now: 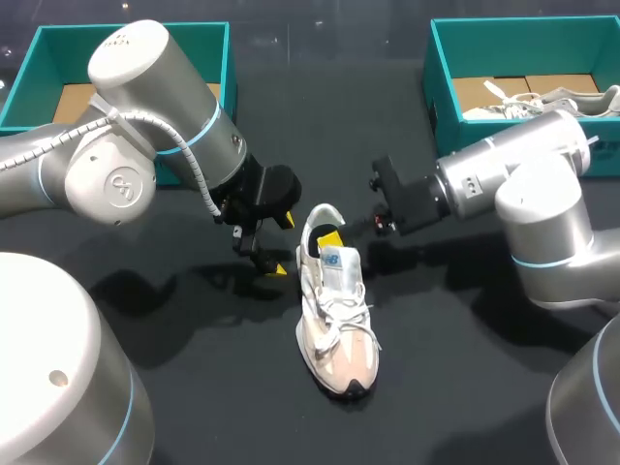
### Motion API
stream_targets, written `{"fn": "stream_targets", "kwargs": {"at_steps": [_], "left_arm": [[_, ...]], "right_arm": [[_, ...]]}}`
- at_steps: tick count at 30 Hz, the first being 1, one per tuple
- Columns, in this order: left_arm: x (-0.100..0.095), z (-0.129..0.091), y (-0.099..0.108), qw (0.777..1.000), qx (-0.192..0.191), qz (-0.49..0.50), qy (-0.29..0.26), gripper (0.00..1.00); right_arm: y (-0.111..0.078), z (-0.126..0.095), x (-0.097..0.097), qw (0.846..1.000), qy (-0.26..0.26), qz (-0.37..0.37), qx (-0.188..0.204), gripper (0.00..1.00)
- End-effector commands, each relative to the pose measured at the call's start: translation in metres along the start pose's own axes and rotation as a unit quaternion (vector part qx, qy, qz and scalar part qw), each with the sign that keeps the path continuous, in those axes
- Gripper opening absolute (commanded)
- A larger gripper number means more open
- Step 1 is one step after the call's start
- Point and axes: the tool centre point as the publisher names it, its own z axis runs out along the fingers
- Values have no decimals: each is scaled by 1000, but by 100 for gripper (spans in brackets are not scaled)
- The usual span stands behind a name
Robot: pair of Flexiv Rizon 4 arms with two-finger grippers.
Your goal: Take the shoe out of the shoebox, open the shoe tongue, remove and reinsert the insole, then place the shoe into the shoebox
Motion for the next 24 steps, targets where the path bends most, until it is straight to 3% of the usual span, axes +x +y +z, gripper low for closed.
{"fn": "stream_targets", "kwargs": {"at_steps": [1,3,7,9,11,12,24], "left_arm": [[1,0,1,1000,0,1,0,100],[1,0,1,1000,0,1,0,100],[1,0,1,1000,0,1,0,100],[1,0,1,1000,0,1,0,100],[1,0,1,1000,0,1,0,100],[1,0,1,1000,0,1,0,100],[1,0,1,1000,0,1,0,100]], "right_arm": [[8,-1,8,1000,-10,-16,0,44],[14,-2,10,999,-14,-28,3,47],[23,-4,11,999,-18,-44,7,42],[26,-4,9,999,-16,-47,8,31],[27,-4,6,999,-13,-46,10,2],[27,-3,4,999,-12,-44,11,0],[-2,3,5,1000,-7,0,3,0]]}}
